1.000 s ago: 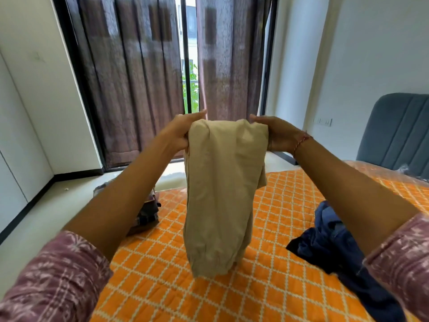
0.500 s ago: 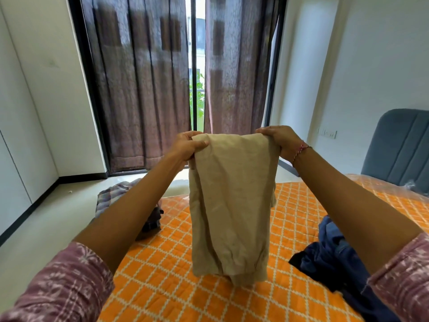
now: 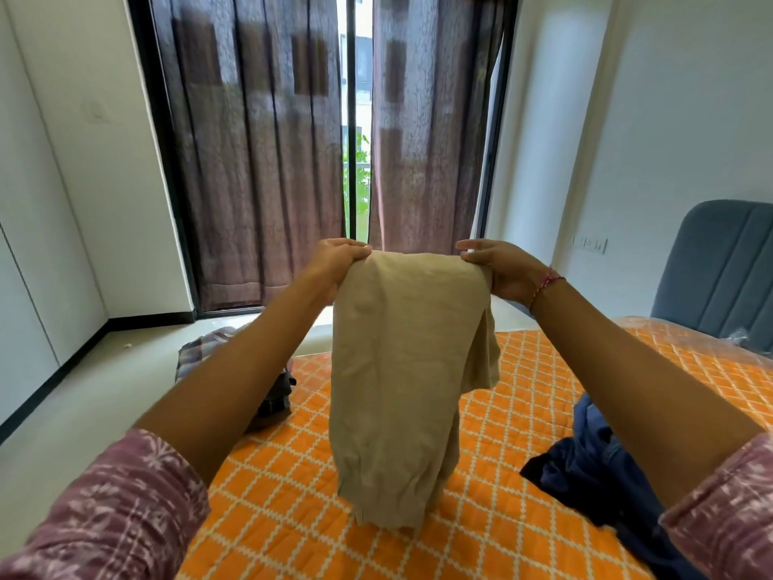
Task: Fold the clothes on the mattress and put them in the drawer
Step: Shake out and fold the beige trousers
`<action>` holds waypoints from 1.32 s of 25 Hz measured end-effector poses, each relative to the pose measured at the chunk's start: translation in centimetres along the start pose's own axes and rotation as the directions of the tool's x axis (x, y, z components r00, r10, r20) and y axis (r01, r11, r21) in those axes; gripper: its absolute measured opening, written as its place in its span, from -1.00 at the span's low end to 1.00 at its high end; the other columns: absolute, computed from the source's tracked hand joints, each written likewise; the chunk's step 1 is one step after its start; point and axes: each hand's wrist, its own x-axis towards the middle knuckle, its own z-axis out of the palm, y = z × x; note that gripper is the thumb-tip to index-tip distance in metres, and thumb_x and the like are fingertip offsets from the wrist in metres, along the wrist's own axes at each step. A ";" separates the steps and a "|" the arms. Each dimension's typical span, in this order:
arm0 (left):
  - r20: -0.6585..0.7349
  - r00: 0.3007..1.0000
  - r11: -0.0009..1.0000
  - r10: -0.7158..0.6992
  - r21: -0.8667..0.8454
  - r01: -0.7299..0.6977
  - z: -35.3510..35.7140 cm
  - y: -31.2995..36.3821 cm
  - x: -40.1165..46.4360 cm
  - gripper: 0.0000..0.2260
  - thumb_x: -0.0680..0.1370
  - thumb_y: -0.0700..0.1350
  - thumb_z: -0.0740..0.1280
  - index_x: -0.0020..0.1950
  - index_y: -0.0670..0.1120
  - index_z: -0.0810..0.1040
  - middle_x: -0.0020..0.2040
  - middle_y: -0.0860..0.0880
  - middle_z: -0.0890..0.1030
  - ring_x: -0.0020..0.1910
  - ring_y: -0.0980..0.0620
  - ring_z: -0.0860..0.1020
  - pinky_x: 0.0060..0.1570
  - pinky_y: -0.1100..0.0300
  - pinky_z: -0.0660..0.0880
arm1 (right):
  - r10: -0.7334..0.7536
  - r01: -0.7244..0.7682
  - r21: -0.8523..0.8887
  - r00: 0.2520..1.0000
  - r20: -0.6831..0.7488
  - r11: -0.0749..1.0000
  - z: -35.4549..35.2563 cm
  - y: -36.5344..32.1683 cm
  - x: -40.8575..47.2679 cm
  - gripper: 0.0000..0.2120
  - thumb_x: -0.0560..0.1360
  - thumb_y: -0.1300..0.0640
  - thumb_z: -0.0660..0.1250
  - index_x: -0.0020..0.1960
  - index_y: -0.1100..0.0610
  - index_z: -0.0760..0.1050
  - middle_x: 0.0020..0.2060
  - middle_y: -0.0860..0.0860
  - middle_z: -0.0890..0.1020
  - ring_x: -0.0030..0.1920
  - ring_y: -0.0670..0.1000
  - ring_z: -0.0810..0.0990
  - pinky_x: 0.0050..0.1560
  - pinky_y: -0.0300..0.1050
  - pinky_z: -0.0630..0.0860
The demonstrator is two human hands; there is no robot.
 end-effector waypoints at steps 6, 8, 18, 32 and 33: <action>0.006 0.994 0.992 -0.110 -0.061 0.110 -0.5 -0.4 0.0 -0.75 0.54 -0.32 0.31 0.21 -0.21 0.55 -0.09 -0.10 0.57 -0.22 0.01 0.52 -0.17 0.13 0.54 | 0.078 -0.082 0.016 0.982 0.170 0.997 -0.6 -0.4 -0.5 -0.76 0.58 0.18 0.24 0.22 -0.01 0.42 -0.19 -0.01 0.55 -0.25 -0.07 0.57 -0.28 -0.18 0.59; 0.029 0.991 0.984 -0.129 -0.117 0.131 -0.8 -0.7 0.1 -0.73 0.53 -0.33 0.31 0.23 -0.21 0.54 -0.11 -0.10 0.57 -0.21 0.01 0.53 -0.17 0.14 0.54 | 0.092 -0.053 -0.174 0.970 0.225 0.983 -0.2 -0.4 -0.6 -0.59 0.54 0.22 0.29 0.34 -0.04 0.37 0.07 0.00 0.54 -0.01 0.00 0.54 -0.04 -0.04 0.58; 0.031 0.974 0.771 0.226 0.605 -0.198 -2.5 0.6 1.0 -0.77 0.51 -0.14 0.40 0.07 -0.26 0.60 -0.08 -0.16 0.62 -0.13 -0.08 0.61 -0.11 0.06 0.60 | 0.207 -0.208 0.040 0.978 0.025 0.977 0.4 -2.9 -0.3 -0.84 0.59 0.28 0.19 0.11 0.22 0.51 -0.13 0.09 0.52 -0.18 0.01 0.50 -0.23 -0.13 0.50; -0.262 0.774 0.689 0.577 0.666 -0.288 3.0 -2.6 -2.5 -0.57 0.48 -0.14 0.37 0.33 -0.10 0.37 0.16 -0.16 0.47 0.08 -0.16 0.50 -0.08 0.06 0.44 | -0.496 0.174 -0.853 0.862 -0.110 0.492 4.0 -1.1 0.2 -0.85 0.41 0.18 0.33 -0.15 0.17 0.67 -0.29 0.11 0.64 -0.22 0.11 0.58 -0.20 -0.09 0.50; -0.167 0.850 0.695 0.500 0.663 -0.278 4.7 -3.1 -3.5 -0.43 0.48 -0.07 0.38 0.44 -0.12 0.25 0.24 -0.19 0.44 0.17 -0.18 0.48 0.01 0.05 0.44 | -0.498 0.166 -0.836 0.856 -0.141 0.523 5.1 -1.1 0.0 -0.85 0.41 0.18 0.31 -0.19 0.19 0.66 -0.36 0.09 0.59 -0.30 0.09 0.54 -0.26 -0.13 0.45</action>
